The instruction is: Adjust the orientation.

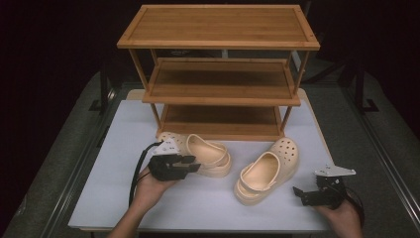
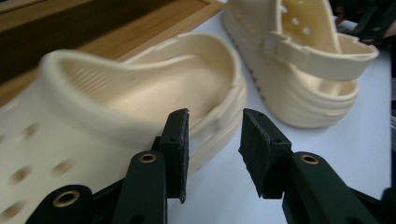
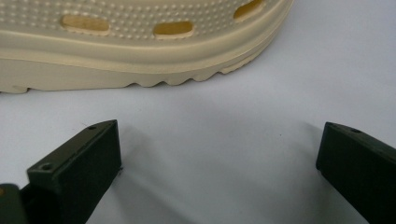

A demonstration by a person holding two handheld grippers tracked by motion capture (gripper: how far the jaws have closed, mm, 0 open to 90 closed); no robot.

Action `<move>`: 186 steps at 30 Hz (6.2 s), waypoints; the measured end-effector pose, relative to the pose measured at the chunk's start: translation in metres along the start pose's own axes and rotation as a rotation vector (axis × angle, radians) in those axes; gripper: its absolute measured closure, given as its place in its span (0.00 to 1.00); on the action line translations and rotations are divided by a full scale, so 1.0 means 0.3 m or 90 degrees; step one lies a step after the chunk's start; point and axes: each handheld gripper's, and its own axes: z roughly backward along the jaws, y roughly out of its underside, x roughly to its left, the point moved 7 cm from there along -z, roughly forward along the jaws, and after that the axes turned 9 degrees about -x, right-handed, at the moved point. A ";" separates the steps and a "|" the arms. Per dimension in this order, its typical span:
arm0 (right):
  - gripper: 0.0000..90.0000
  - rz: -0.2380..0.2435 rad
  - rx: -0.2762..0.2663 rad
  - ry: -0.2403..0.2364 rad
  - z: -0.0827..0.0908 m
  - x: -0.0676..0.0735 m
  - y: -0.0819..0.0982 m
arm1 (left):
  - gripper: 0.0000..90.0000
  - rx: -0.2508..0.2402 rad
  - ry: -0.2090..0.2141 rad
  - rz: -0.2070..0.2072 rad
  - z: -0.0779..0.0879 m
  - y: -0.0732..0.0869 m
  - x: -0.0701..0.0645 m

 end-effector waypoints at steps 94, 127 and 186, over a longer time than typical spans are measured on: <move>0.35 -0.011 -0.018 -0.010 0.091 0.015 -0.078 | 0.70 0.034 0.031 0.012 0.161 0.080 -0.057; 1.00 0.168 -0.006 -0.310 -0.266 0.575 -0.646 | 1.00 0.051 -0.144 0.074 0.247 0.189 0.285; 1.00 0.256 0.125 -0.454 -0.355 0.786 -0.500 | 1.00 0.048 -0.129 0.072 -0.027 0.092 0.352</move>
